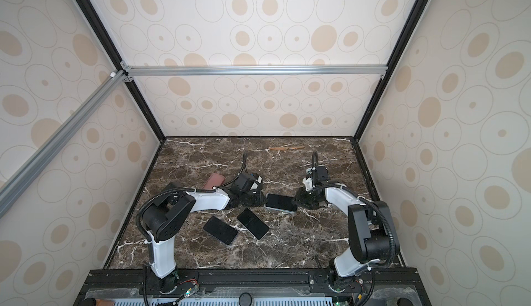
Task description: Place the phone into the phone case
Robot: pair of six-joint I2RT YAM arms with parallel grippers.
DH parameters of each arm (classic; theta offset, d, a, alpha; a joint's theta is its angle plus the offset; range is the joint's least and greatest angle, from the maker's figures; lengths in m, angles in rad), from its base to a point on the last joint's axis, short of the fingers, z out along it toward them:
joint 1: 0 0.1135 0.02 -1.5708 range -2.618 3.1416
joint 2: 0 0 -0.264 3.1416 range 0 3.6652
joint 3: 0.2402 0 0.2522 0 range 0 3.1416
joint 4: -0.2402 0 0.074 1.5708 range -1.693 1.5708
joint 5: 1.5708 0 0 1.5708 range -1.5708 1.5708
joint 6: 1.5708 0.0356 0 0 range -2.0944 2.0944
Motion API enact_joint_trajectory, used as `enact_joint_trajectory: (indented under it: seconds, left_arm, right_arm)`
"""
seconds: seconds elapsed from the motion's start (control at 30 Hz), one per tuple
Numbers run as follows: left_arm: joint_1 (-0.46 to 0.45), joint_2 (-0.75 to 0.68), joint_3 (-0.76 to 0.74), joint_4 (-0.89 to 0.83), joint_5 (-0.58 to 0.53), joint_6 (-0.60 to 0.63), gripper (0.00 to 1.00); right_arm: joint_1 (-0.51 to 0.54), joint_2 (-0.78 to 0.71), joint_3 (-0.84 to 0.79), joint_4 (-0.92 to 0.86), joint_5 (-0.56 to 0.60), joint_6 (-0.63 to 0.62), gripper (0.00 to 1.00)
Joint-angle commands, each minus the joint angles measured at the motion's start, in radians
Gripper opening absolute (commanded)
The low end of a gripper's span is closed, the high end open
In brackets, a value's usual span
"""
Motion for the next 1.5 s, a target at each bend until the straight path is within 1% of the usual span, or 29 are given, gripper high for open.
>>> enact_joint_trajectory:
  seconds: [0.0, 0.17, 0.37, 0.63, 0.8, 1.1, 1.27, 1.47]
  left_arm:
    - [-0.009, -0.008, 0.010, -0.070, 0.005, 0.025, 0.19]
    - [-0.010, -0.008, 0.013, -0.071, 0.007, 0.028, 0.19]
    - [-0.010, 0.005, 0.021, -0.073, 0.015, 0.029, 0.20]
    - [-0.012, 0.000, 0.010, -0.076, 0.030, 0.026, 0.19]
    - [-0.013, 0.002, 0.011, -0.073, 0.038, 0.023, 0.18]
    - [-0.022, 0.003, 0.005, -0.050, 0.055, 0.004, 0.18]
    - [-0.026, 0.004, -0.005, -0.048, 0.043, 0.004, 0.18]
    - [-0.026, 0.001, -0.024, -0.071, 0.002, 0.009, 0.18]
  right_arm:
    - [0.005, -0.014, 0.004, -0.033, 0.020, -0.019, 0.42]
    - [0.005, -0.022, -0.009, -0.042, 0.039, -0.021, 0.41]
    - [0.006, 0.018, -0.018, -0.028, 0.009, -0.023, 0.38]
    - [0.005, 0.069, -0.018, -0.012, -0.027, -0.023, 0.30]
    - [0.005, 0.078, -0.020, 0.002, -0.043, -0.014, 0.23]
    - [0.011, 0.094, -0.036, 0.041, -0.071, 0.003, 0.14]
    - [0.016, 0.117, -0.051, 0.051, -0.059, -0.001, 0.13]
    - [0.017, 0.132, -0.056, 0.030, -0.029, -0.027, 0.13]
